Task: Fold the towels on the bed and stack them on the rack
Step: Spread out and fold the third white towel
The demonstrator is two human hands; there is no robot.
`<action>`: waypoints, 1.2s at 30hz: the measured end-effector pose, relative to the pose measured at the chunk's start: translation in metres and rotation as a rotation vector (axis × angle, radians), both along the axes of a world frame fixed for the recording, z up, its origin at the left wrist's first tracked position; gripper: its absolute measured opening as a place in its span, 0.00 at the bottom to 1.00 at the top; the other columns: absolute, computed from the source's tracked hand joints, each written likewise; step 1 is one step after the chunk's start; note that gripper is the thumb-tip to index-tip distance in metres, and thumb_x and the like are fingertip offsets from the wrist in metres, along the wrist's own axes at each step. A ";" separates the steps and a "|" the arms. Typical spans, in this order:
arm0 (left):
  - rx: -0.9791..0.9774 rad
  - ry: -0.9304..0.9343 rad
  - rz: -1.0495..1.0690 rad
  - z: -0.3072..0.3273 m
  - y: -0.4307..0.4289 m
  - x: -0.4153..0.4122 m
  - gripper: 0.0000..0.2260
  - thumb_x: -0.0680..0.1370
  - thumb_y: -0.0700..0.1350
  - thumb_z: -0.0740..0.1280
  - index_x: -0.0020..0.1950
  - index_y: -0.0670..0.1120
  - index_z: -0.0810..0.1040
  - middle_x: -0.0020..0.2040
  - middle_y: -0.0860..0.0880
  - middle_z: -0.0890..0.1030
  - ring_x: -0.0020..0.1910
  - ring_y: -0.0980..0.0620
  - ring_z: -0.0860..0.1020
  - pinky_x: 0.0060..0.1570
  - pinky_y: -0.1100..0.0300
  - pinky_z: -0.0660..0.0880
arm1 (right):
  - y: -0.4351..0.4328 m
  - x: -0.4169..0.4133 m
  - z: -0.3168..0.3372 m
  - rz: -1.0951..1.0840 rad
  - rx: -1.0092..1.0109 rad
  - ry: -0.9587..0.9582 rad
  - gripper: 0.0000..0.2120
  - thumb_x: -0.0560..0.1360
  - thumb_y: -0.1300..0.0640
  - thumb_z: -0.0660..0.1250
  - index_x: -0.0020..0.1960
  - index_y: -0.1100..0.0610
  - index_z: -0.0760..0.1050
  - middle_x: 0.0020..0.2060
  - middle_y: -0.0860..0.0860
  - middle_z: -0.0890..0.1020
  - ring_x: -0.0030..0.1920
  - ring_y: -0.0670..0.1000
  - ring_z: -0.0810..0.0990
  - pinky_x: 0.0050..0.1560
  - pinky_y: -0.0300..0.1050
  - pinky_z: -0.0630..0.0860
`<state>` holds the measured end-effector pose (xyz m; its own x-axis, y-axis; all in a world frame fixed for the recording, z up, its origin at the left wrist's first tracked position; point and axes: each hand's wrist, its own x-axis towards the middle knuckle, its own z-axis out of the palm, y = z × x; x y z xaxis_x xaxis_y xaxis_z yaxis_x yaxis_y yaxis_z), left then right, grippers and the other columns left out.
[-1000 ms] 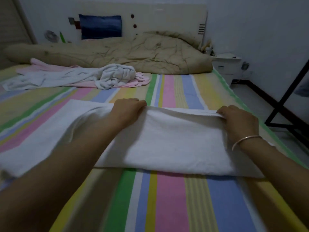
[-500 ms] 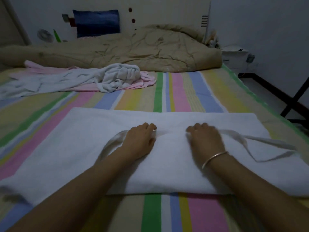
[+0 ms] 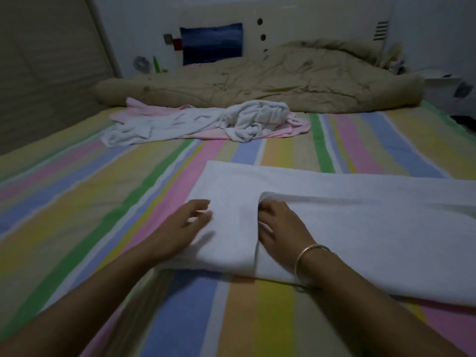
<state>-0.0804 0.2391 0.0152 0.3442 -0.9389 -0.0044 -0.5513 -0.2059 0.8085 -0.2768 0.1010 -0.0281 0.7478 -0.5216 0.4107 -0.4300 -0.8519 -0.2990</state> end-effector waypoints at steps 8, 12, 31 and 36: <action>0.063 0.475 0.197 -0.011 0.026 0.063 0.22 0.84 0.52 0.53 0.51 0.41 0.82 0.42 0.42 0.83 0.38 0.46 0.78 0.38 0.58 0.72 | 0.017 0.051 0.001 -0.141 0.264 0.010 0.40 0.74 0.40 0.63 0.78 0.55 0.51 0.75 0.51 0.58 0.74 0.53 0.57 0.73 0.51 0.60; 0.113 0.507 0.171 -0.010 0.025 0.061 0.24 0.77 0.60 0.61 0.47 0.39 0.81 0.32 0.45 0.76 0.26 0.53 0.68 0.26 0.64 0.63 | -0.012 0.080 0.003 -0.336 0.269 0.192 0.40 0.76 0.41 0.60 0.78 0.54 0.45 0.77 0.52 0.53 0.76 0.54 0.51 0.75 0.52 0.52; -0.022 -0.316 0.280 -0.027 -0.080 0.073 0.11 0.75 0.54 0.67 0.41 0.47 0.76 0.44 0.45 0.82 0.47 0.43 0.80 0.39 0.56 0.70 | -0.084 0.047 0.017 -0.593 -0.007 0.394 0.27 0.78 0.37 0.51 0.36 0.55 0.75 0.36 0.52 0.79 0.45 0.57 0.79 0.40 0.45 0.70; -0.221 -0.253 0.325 -0.016 -0.101 0.077 0.09 0.76 0.53 0.67 0.42 0.49 0.77 0.41 0.49 0.81 0.43 0.46 0.78 0.38 0.57 0.69 | -0.116 0.048 0.044 -0.566 -0.105 0.074 0.27 0.78 0.39 0.57 0.29 0.58 0.67 0.25 0.52 0.70 0.33 0.59 0.73 0.31 0.45 0.63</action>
<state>-0.0039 0.1383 -0.0004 0.5848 -0.7514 0.3058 -0.6723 -0.2380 0.7010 -0.2291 -0.0153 0.0160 0.3933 -0.8077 0.4392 -0.8436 -0.5070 -0.1768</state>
